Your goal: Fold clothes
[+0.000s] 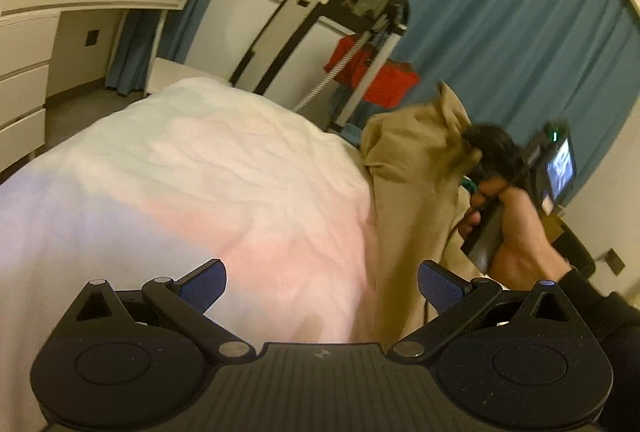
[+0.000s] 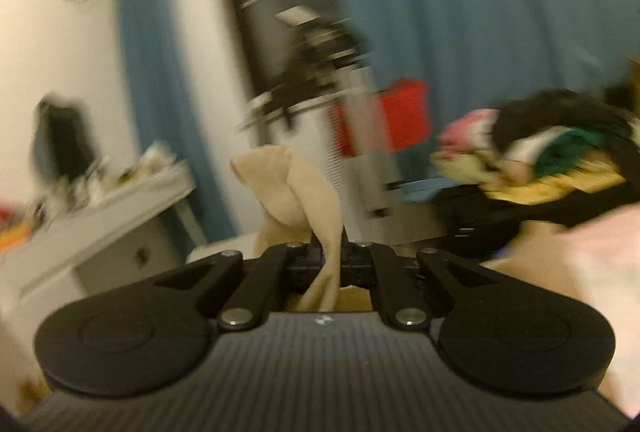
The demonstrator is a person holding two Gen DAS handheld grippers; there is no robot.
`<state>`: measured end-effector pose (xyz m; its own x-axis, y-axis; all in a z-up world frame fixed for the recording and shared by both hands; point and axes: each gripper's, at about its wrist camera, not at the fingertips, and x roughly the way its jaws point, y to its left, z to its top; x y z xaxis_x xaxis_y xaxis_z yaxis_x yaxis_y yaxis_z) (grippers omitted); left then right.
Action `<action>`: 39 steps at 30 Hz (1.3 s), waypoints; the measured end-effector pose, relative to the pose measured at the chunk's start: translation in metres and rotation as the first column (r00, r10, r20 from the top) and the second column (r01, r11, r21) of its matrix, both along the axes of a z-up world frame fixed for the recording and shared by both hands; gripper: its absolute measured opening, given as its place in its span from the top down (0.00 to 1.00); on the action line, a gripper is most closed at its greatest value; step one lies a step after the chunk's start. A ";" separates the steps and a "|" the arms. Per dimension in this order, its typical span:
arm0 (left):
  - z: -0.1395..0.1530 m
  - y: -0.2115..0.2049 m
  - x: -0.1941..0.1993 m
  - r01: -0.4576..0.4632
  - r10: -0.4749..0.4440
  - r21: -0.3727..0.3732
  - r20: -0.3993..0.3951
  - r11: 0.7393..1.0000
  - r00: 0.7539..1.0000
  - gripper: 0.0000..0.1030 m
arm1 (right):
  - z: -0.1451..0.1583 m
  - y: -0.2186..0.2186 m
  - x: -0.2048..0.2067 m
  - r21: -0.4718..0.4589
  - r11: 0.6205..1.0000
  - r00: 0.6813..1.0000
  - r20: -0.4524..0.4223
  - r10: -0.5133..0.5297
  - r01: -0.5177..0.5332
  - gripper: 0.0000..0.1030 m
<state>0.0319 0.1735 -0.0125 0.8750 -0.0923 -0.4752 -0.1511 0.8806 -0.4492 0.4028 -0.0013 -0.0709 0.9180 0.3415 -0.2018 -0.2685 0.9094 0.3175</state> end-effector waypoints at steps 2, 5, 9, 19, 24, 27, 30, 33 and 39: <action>-0.002 -0.015 0.005 0.040 -0.040 0.016 0.001 0.999 0.999 0.00 | -0.013 -0.041 0.006 0.057 0.995 0.996 -0.037 -0.076 0.078 0.93; -0.009 -0.038 0.017 0.099 -0.098 0.052 -0.019 0.994 0.995 0.00 | -0.046 -0.076 0.024 0.073 0.989 0.984 -0.138 -0.116 0.127 0.93; -0.020 -0.065 0.030 0.160 -0.156 0.098 -0.053 0.982 0.986 0.00 | -0.088 -0.097 0.049 0.105 0.992 0.965 -0.260 -0.044 0.074 0.91; -0.023 -0.076 0.052 0.225 -0.219 0.134 -0.056 0.965 0.974 0.00 | -0.062 -0.114 0.023 0.123 0.992 0.964 -0.255 0.072 -0.042 0.27; -0.007 -0.070 0.038 0.212 -0.211 0.136 -0.020 0.968 0.977 0.00 | -0.008 -0.113 -0.039 0.030 0.996 0.977 -0.198 0.085 -0.080 0.27; 0.002 -0.070 0.027 0.213 -0.215 0.148 -0.004 0.966 0.977 0.00 | 0.018 -0.117 -0.088 0.011 0.997 0.983 -0.165 0.078 -0.077 0.27; 0.008 -0.073 0.016 0.221 -0.222 0.156 -0.011 0.963 0.975 0.00 | 0.034 -0.122 -0.146 -0.022 0.998 0.988 -0.143 0.062 -0.065 0.27; 0.008 -0.070 0.007 0.240 -0.237 0.116 -0.043 0.964 0.971 0.00 | 0.040 -0.127 -0.214 -0.078 0.996 0.991 -0.130 0.040 -0.050 0.27; -0.006 -0.046 0.007 0.236 -0.251 -0.113 -0.144 0.965 0.957 0.00 | 0.023 -0.158 -0.315 -0.011 1.000 0.986 -0.167 0.026 -0.028 0.27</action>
<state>0.0389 0.1278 -0.0181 0.7364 -0.3439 -0.5826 -0.0118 0.8545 -0.5194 0.0878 -0.1590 -0.0480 0.8614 0.3619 -0.3565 -0.2372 0.9071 0.3477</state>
